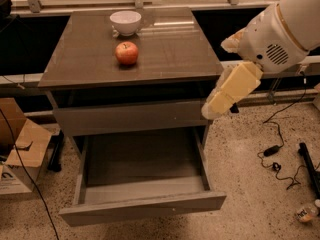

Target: Place apple into middle drawer

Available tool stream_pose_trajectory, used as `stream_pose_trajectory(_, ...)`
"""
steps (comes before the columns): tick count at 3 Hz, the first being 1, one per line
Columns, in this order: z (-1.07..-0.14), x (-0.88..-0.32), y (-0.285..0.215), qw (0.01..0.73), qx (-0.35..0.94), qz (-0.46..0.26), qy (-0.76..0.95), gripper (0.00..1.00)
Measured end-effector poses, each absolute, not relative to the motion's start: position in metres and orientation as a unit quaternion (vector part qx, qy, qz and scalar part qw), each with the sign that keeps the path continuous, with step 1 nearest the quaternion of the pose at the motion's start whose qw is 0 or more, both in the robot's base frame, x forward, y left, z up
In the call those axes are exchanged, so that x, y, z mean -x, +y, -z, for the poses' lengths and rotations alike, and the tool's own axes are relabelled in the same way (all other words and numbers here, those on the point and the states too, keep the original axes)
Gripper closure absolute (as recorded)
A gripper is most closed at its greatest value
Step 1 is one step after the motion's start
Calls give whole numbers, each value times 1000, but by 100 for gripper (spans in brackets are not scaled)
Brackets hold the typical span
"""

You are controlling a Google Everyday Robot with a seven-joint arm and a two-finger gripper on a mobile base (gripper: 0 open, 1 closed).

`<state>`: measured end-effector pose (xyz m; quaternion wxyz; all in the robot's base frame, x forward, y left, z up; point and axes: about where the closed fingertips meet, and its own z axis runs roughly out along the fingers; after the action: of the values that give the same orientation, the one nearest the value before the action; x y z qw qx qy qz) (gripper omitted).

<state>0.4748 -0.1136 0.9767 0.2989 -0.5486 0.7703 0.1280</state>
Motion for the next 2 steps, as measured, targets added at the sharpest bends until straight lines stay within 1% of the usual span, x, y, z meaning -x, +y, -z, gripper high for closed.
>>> stream_pose_trajectory(1,-983,-442,-71,319,545,-156,760,0)
stream_pose_trajectory(2,-983,-442,-71,319,545,-156,760,0)
